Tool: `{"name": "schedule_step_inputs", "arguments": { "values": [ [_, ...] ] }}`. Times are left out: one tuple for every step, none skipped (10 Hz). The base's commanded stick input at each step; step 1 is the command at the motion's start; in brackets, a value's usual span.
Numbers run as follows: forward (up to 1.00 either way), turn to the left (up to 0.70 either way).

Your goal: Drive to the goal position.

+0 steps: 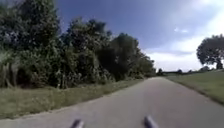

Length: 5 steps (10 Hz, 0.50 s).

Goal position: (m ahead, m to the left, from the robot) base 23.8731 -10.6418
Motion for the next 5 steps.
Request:
{"name": "schedule_step_inputs", "arguments": {
  "values": [
    [0.7, 0.0],
    [0.7, 0.0],
    [0.7, 0.0],
    [0.7, 0.0],
    [0.7, 0.0]
  ]
}}
